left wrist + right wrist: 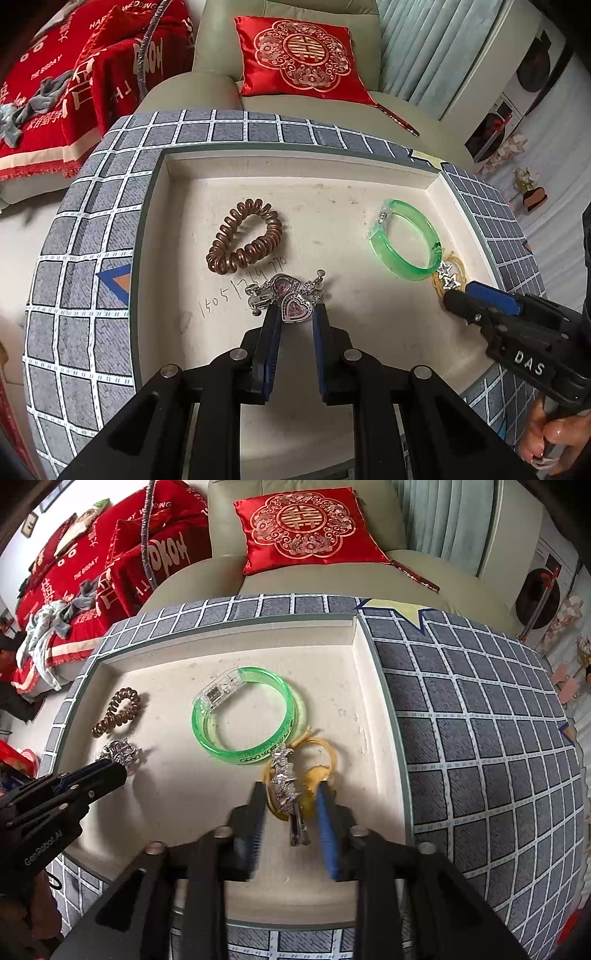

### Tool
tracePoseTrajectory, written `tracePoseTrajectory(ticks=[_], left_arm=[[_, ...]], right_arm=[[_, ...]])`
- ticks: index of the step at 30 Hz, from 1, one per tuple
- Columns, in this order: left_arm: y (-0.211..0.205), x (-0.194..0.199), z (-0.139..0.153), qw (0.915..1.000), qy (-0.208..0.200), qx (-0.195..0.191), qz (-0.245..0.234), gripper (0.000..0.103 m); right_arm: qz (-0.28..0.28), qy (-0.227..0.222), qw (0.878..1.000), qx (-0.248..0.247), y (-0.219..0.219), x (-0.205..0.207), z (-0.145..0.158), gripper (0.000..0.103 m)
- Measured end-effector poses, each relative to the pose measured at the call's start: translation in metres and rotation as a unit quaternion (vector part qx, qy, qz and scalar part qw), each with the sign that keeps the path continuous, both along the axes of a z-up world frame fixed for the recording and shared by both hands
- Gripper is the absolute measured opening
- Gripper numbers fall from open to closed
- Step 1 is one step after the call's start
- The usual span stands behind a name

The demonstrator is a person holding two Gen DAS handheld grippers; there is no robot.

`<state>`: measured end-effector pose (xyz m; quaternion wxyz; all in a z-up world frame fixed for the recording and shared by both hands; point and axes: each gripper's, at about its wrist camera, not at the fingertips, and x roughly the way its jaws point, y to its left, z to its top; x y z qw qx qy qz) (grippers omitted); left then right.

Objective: Organize jewelry
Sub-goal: 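Carry both items over the tray while the right tool opens to drop the star clip, then open the left tool to drop the heart pendant into the tray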

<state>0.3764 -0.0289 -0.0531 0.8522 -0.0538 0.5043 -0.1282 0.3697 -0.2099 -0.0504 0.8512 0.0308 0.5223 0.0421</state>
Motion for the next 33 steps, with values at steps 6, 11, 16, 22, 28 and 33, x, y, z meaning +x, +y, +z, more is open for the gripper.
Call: tracePoseTrajectory(ticks=[6, 11, 16, 22, 28, 33], left_arm=[[-0.002, -0.006, 0.000, 0.9998, -0.006, 0.017, -0.004, 0.032], [-0.003, -0.007, -0.001, 0.9997, -0.008, 0.021, -0.002, 0.032], [-0.004, -0.007, 0.000, 0.9998, -0.007, 0.018, -0.004, 0.032], [-0.005, -0.007, 0.004, 0.9999, -0.009, 0.012, -0.004, 0.032], [-0.002, -0.013, 0.016, 0.9988, -0.046, 0.011, 0.010, 0.103], [-0.004, -0.013, 0.019, 0.9989, -0.045, 0.015, 0.004, 0.103]], right_arm=[[-0.005, 0.000, 1.000, 0.015, 0.000, -0.003, -0.001, 0.053], [0.002, -0.022, 0.999, 0.028, 0.000, -0.010, 0.017, 0.057], [-0.001, -0.034, 0.999, 0.033, -0.002, -0.017, 0.031, 0.059], [-0.006, -0.037, 0.998, 0.041, -0.008, -0.025, 0.038, 0.059], [-0.015, -0.038, 0.998, 0.044, -0.015, -0.031, 0.039, 0.059], [-0.020, -0.033, 0.998, 0.047, -0.020, -0.035, 0.039, 0.059]])
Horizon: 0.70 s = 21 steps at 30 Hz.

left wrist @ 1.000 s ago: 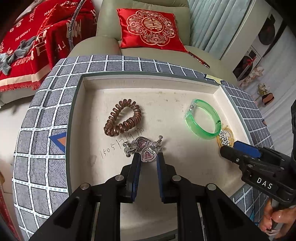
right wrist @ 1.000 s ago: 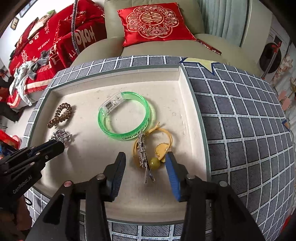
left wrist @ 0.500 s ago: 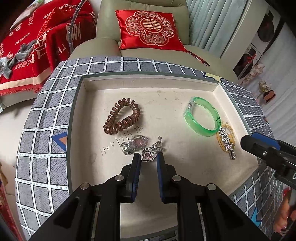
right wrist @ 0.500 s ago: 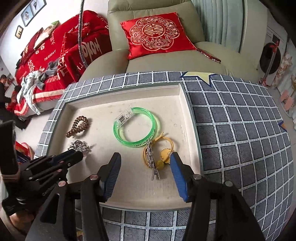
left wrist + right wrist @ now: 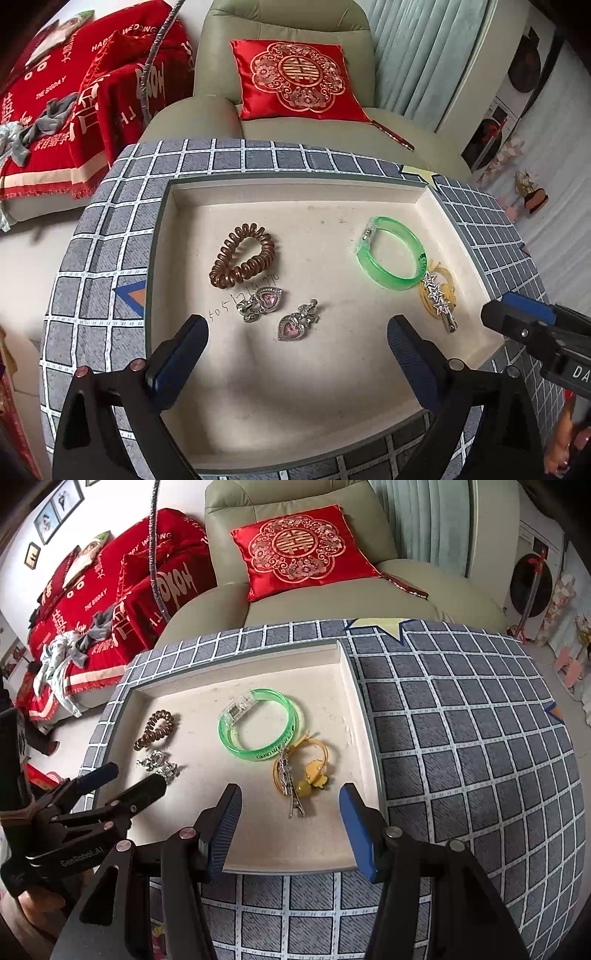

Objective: Organize jewelry
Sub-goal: 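Move both open tools back over the remaining jewelry on the table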

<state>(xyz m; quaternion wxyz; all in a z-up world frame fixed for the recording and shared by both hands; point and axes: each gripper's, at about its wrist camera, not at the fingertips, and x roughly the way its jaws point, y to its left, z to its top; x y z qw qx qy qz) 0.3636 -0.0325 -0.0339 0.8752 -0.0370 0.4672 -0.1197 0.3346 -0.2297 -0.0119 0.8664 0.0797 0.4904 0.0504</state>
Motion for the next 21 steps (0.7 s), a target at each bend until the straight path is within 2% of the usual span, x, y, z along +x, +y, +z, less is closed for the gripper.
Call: tracePoseTrajectory(ticks=[2, 4, 5, 10, 12, 18, 21], left_arm=[[0.002, -0.002, 0.001, 1.0000, 0.000, -0.001, 0.002, 0.103], [0.004, -0.006, 0.003, 1.0000, -0.003, -0.001, 0.004, 0.103], [0.005, -0.008, 0.004, 1.0000, -0.005, 0.000, 0.003, 0.103], [0.009, -0.027, 0.011, 0.9997, -0.021, 0.010, -0.004, 0.103], [0.012, -0.035, 0.014, 0.9997, -0.021, 0.001, -0.015, 0.103], [0.018, -0.069, 0.024, 0.9992, -0.023, -0.015, -0.029, 0.103], [0.019, -0.085, 0.026, 0.9987, -0.021, -0.017, -0.043, 0.103]], right_arm=[[0.001, 0.003, 1.000, 0.000, 0.000, -0.002, 0.000, 0.059], [0.004, 0.005, 1.000, 0.001, 0.001, -0.007, 0.000, 0.076], [0.005, 0.003, 1.000, 0.003, 0.001, -0.009, 0.001, 0.088], [-0.010, -0.012, 0.999, 0.033, -0.006, -0.024, 0.007, 0.089], [-0.013, -0.017, 0.999, 0.045, -0.010, -0.029, 0.009, 0.090], [-0.014, -0.046, 0.998, 0.029, -0.011, -0.053, 0.023, 0.090], [-0.011, -0.041, 0.999, 0.033, -0.010, -0.062, 0.026, 0.090]])
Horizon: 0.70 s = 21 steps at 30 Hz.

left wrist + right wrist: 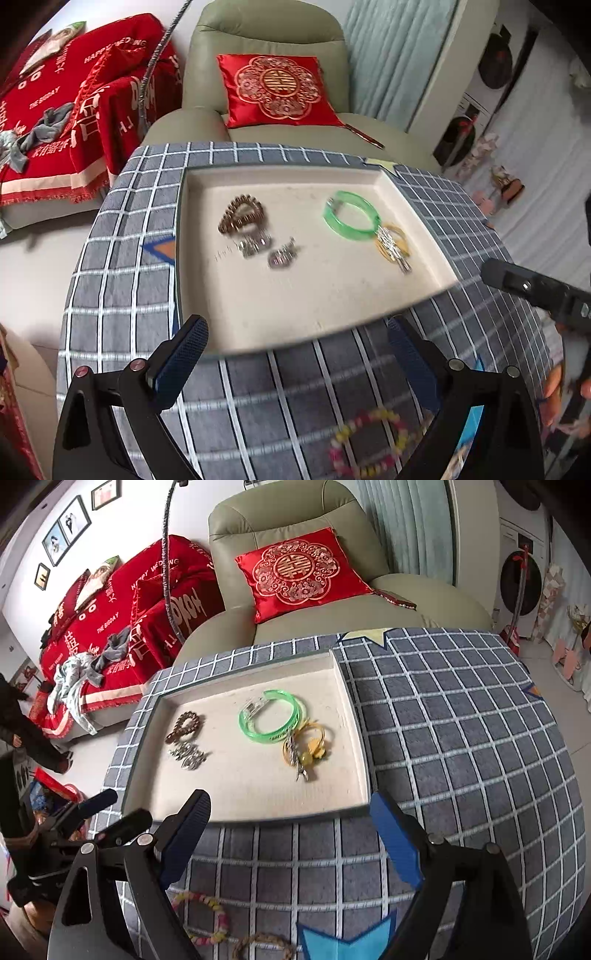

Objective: Organize jewelry
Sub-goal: 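Move both open tools back over the remaining jewelry on the table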

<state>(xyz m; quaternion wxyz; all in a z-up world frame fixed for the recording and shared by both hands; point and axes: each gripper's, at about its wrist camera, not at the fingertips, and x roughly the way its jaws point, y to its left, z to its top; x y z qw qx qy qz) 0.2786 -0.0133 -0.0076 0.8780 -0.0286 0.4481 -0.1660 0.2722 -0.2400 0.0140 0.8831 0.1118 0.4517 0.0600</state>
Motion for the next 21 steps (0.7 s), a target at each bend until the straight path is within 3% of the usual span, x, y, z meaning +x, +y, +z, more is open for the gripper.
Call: tracePoseTrajectory(ticks=[7, 21], left_arm=[[0.003, -0.034, -0.006, 0.9999, 0.007, 0.000, -0.014, 0.103], [0.003, -0.068, -0.035, 0.9991, 0.029, 0.029, -0.011, 0.103]], right_arm=[[-0.002, 0.027, 0.999, 0.024, -0.004, -0.023, -0.002, 0.090], [-0.011, 0.092, 0.996, 0.007, -0.001, -0.085, -0.035, 0.090]])
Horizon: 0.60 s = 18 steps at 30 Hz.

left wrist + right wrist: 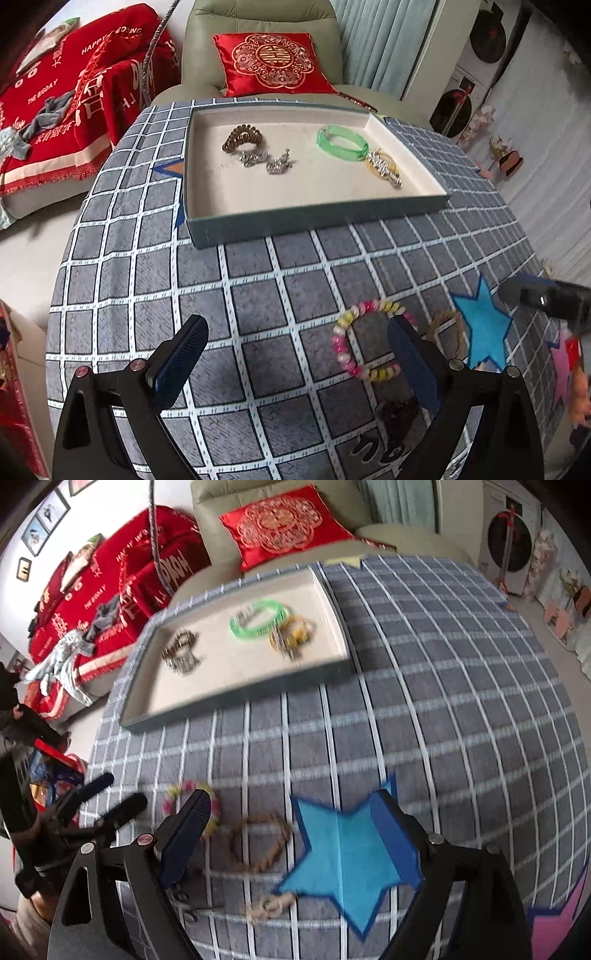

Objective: Organize jewelry
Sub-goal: 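Move both open tools back over the remaining jewelry on the table, then grasp the beige claw hair clip with the right tool while the left tool grasps the pink-yellow bead bracelet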

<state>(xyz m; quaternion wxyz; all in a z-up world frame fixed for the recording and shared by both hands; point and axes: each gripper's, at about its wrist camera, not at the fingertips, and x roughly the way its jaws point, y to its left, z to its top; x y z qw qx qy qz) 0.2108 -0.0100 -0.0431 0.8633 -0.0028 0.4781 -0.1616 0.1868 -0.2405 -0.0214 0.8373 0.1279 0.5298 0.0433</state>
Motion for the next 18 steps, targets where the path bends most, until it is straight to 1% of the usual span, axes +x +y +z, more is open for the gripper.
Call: tracePoseTrajectory(ticks=[3, 7, 10, 14, 18], left_arm=[[-0.003, -0.004, -0.005, 1.0000, 0.001, 0.006, -0.004, 0.103], [-0.004, -0.005, -0.010, 1.0000, 0.008, 0.004, -0.004, 0.103], [-0.009, -0.007, -0.011, 0.9999, 0.007, 0.007, -0.009, 0.103], [-0.015, -0.007, -0.012, 0.9997, 0.003, 0.013, -0.018, 0.103], [-0.019, -0.006, -0.016, 0.9996, 0.007, 0.013, -0.022, 0.103]], right_arm=[[-0.005, 0.011, 1.000, -0.001, 0.002, -0.016, -0.009, 0.090], [-0.016, 0.028, 0.999, -0.003, 0.006, -0.036, -0.022, 0.090], [-0.029, 0.038, 0.999, -0.006, 0.009, -0.048, -0.030, 0.090], [-0.045, 0.046, 0.998, -0.013, 0.016, -0.059, -0.038, 0.090], [-0.054, 0.048, 0.997, -0.023, 0.025, -0.065, -0.044, 0.090]])
